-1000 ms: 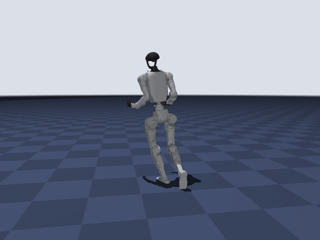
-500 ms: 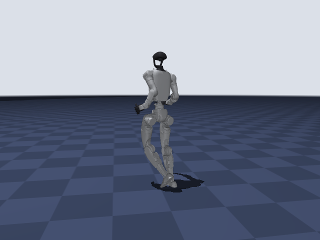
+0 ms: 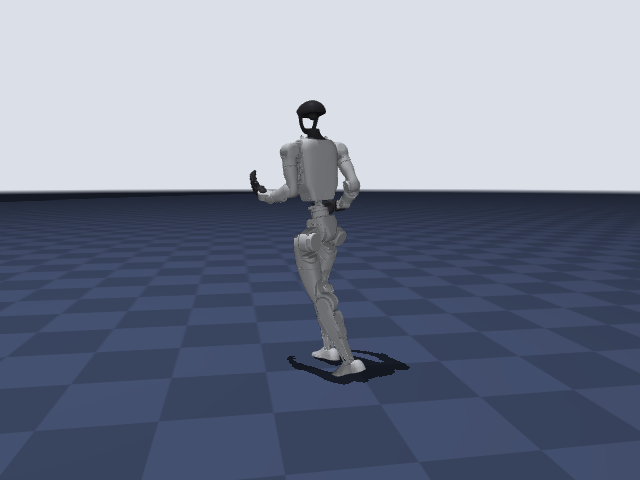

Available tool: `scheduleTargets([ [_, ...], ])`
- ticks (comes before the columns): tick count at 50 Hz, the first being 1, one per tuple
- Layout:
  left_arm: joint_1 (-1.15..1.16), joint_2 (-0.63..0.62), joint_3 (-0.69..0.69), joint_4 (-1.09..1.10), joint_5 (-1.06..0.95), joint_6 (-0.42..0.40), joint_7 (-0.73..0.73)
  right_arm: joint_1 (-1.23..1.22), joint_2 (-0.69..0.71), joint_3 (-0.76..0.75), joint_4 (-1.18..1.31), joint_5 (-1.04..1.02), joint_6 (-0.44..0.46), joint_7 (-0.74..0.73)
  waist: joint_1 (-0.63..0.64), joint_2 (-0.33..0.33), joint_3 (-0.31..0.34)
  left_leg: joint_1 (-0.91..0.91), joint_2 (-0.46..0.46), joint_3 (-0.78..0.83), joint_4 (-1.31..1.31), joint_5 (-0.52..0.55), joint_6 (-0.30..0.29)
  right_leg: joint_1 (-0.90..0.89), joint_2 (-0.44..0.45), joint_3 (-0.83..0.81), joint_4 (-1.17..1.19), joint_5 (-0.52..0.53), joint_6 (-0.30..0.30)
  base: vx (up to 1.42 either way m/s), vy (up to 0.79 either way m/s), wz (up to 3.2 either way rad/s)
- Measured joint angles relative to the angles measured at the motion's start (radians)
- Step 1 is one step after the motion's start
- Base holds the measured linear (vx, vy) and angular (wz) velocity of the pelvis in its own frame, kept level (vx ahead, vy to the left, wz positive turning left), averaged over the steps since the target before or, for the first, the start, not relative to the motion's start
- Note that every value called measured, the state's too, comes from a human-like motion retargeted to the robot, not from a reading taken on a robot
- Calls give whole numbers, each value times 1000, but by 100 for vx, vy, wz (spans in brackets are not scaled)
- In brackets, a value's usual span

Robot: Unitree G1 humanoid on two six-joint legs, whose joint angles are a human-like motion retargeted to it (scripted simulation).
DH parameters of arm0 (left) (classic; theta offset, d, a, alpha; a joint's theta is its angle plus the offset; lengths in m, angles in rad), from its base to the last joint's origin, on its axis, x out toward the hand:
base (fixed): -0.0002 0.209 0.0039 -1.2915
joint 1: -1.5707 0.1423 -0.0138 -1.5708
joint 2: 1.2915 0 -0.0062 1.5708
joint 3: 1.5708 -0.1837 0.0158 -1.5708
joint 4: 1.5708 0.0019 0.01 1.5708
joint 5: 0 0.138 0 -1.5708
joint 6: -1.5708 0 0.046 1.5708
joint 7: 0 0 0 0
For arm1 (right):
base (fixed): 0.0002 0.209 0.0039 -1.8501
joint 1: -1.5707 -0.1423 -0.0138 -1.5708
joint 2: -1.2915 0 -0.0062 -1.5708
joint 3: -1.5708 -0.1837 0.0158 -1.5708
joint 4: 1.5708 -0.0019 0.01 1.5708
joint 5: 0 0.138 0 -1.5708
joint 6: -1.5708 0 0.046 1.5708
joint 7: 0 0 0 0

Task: Walk run

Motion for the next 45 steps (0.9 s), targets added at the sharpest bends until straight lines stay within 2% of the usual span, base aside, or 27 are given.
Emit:
scheduleTargets([
  [3,43,75,-14,-33,46,12,-27,-10,1,0,0,-9,14,9,-79,29,-8,106,32,28,-21,211,-54,-25,-1,7,-246,-116,3,136,-67,57],
  [5,75,106,-21,-34,82,22,-38,-32,8,7,-5,-16,21,-1,-92,24,-8,157,33,40,2,335,-86,-22,-2,25,-302,-71,-18,133,-69,-6],
  [7,120,124,-14,-8,113,22,-61,-56,13,26,-38,-13,22,-30,-78,11,5,152,41,83,183,487,-107,8,35,30,-229,4,-189,131,-60,-102],
  [8,165,122,14,12,132,17,-95,-56,18,56,-52,-8,24,-45,-43,20,25,110,87,152,387,487,-90,39,102,61,-149,-63,-243,172,-86,-173],
  [9,216,110,32,53,161,8,-141,-64,27,66,-54,8,28,-65,-13,27,31,65,109,159,543,487,-73,60,145,118,-90,-117,-243,208,-104,-142],
  [10,270,93,45,103,196,-1,-194,-74,39,67,-49,28,34,-88,14,32,29,19,118,135,674,487,-57,74,176,189,-43,-164,-216,176,-80,-55],
  [12,312,40,45,202,234,-11,-244,-146,44,6,-24,57,62,-82,87,-34,-4,-104,4,104,711,440,-63,126,55,147,-59,-202,-191,125,-43,-47],
  [13,356,7,51,249,233,-16,-263,-166,35,28,-14,53,65,-95,102,-62,-17,-167,-20,113,745,368,-56,173,38,154,-74,-226,-190,145,-37,-62],
  [15,445,-47,59,296,208,-20,-275,-185,12,65,-13,40,45,-130,107,-87,-28,-276,-23,142,739,222,10,265,41,172,-136,-243,-189,163,-41,-29],
  [16,485,-66,69,300,201,-26,-274,-192,3,64,-16,34,32,-142,113,-92,-24,-328,-18,148,694,167,21,311,45,146,-180,-207,-185,136,-37,3],
  [17,521,-84,80,301,198,-32,-269,-198,-5,63,-19,28,20,-150,124,-99,-19,-375,-11,160,635,120,27,355,50,124,-223,-157,-177,122,-38,-3],
  [21,596,-119,136,278,220,-57,-210,-193,-9,63,-38,35,0,-117,236,-116,19,-448,2,208,198,22,4,517,112,117,-328,175,-131,141,-50,-69],
  [23,587,-126,146,258,225,-49,-181,-183,-1,56,-41,61,5,-85,312,-121,49,-436,-38,110,-12,-20,-50,596,132,126,-340,346,-109,132,-43,-106],
  [25,552,-115,143,229,223,-34,-167,-177,12,45,-43,92,13,-66,337,-109,72,-406,-33,54,-128,-42,-130,659,164,129,-312,493,-66,155,-44,-23],
  [26,530,-106,136,208,224,-29,-157,-176,13,40,-43,102,17,-61,336,-117,90,-393,-45,62,-105,76,-56,664,156,146,-213,530,-18,153,-49,49],
  [27,507,-95,129,186,226,-24,-145,-174,15,37,-43,110,20,-55,321,-137,103,-378,-70,79,-67,103,12,653,140,153,-90,555,28,151,-61,102],
  [28,480,-78,123,163,229,-21,-127,-172,17,35,-44,112,22,-49,278,-178,105,-357,-124,117,-1,-50,69,611,111,139,83,555,73,170,-60,150],
  [30,435,-41,88,144,234,-28,-89,-124,34,16,-31,95,17,-28,214,-221,82,-350,-200,-1,173,-223,74,541,87,101,344,555,107,190,-45,148],
  [31,383,-26,107,152,220,-33,-81,-108,41,30,-15,92,21,-23,181,-175,58,-336,-142,-25,191,-250,64,496,144,114,337,555,106,160,-47,55],
  [32,328,-13,124,160,205,-34,-83,-95,46,45,0,90,24,-24,158,-134,37,-320,-92,-41,206,-278,56,445,186,125,343,532,103,136,-61,-11],
  [33,266,-5,137,169,185,-24,-103,-85,46,61,13,88,23,-40,151,-103,25,-296,-59,-42,213,-307,55,386,198,130,372,462,96,138,-62,-29],
  [35,166,2,97,165,158,-12,-114,-46,37,75,25,80,10,-54,162,-77,4,-227,-14,-13,186,-333,53,285,175,117,388,290,43,125,-57,-45],
  [37,96,13,53,135,136,-19,-71,-18,34,60,28,60,5,-45,140,-60,5,-145,-4,-15,114,-273,41,181,105,64,348,131,-3,104,-50,3],
  [40,38,27,-2,84,119,-30,-18,7,26,21,25,21,6,-25,63,-18,4,-28,15,-19,19,-91,-16,74,-6,-60,144,21,-21,135,-55,76],
  [43,48,53,-40,32,125,-32,-21,5,17,0,21,-12,15,-12,-38,16,4,76,26,-18,-23,130,-69,14,-6,-73,-148,-52,-43,128,-49,87],
  [45,72,70,-44,7,145,-23,-33,-19,22,-7,12,-35,16,-17,-80,38,13,139,49,3,-32,267,-108,-8,18,21,-298,-90,6,120,-51,25],
])
